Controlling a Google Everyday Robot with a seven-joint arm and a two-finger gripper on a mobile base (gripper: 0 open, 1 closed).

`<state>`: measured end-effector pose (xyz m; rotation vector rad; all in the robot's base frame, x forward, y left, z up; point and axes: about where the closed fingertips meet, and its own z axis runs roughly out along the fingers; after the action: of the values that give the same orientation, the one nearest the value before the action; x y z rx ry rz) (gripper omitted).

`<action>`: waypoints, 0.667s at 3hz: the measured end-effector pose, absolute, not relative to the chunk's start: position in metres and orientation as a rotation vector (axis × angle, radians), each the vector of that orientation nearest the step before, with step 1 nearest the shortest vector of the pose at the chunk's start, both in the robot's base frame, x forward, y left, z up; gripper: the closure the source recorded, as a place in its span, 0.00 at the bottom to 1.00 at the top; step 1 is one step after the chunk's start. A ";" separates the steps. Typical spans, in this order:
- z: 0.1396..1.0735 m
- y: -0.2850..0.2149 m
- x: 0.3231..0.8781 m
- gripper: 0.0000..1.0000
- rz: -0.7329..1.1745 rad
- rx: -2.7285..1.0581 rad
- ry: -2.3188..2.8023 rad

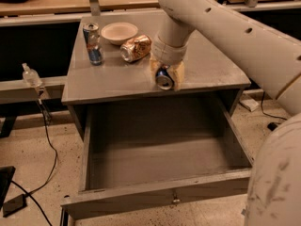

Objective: Place pepsi can into top drawer

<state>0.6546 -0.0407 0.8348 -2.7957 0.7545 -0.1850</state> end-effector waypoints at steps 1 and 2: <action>0.852 -0.031 0.647 1.00 -0.209 -2.796 0.734; 0.883 -0.041 0.627 1.00 -0.212 -2.746 0.854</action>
Offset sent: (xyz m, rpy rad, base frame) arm -0.0572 -0.0167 0.0979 0.0658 -0.0044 -0.2672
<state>0.6269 -0.0409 0.8829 -2.7460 0.8537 -0.2120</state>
